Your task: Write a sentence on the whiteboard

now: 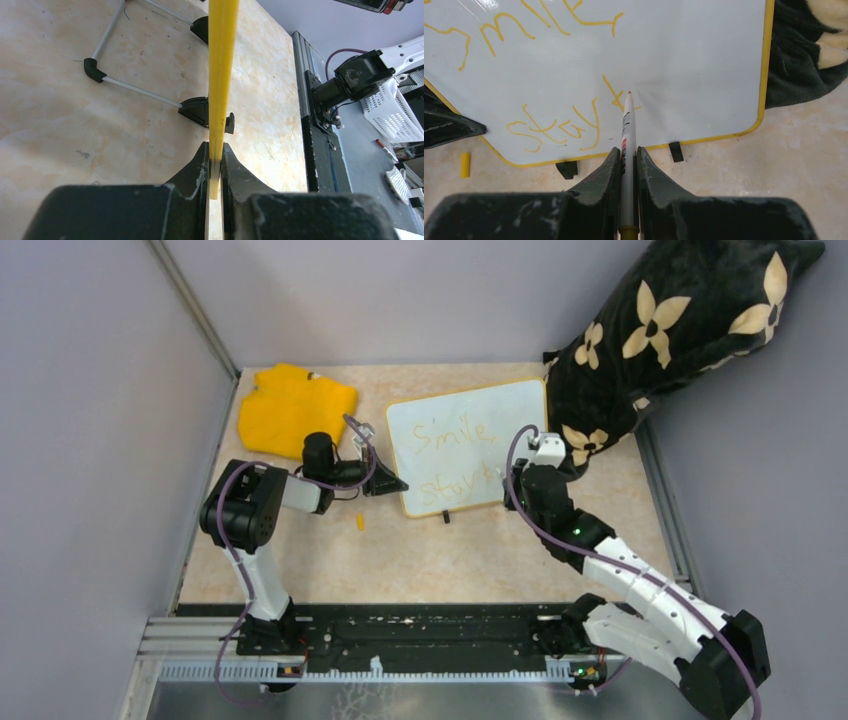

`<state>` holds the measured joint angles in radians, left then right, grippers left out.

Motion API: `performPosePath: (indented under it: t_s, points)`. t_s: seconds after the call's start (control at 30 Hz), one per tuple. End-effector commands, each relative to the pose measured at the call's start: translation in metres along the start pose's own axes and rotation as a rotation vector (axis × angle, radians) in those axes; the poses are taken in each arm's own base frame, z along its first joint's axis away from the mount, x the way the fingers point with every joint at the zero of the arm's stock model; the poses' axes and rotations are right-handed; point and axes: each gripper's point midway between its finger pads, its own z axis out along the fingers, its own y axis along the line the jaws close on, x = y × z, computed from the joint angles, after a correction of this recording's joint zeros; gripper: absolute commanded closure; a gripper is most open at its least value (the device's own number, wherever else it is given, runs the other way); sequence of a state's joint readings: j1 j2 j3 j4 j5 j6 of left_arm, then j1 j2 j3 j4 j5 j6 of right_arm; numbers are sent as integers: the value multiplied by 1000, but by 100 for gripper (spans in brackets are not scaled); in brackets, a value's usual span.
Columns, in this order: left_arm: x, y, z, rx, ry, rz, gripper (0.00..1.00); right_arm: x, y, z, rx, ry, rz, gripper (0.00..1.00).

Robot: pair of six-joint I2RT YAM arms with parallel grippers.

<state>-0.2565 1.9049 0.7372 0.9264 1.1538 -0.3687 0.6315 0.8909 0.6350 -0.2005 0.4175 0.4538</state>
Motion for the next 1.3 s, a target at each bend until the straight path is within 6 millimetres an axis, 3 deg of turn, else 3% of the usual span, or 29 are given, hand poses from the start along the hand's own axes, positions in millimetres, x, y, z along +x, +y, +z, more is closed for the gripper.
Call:
performPosePath:
  t_s: [0.0,0.63,1.27]
  points:
    - [13,10,2,-54,22,-60,100,-25,7,2,-18,-72,32,100]
    - [13,10,2,-54,23,-60,100,-10,1,19,17,-32,21,100]
    - [12,10,2,-53,22,-61,100,24,-14,12,30,28,37,100]
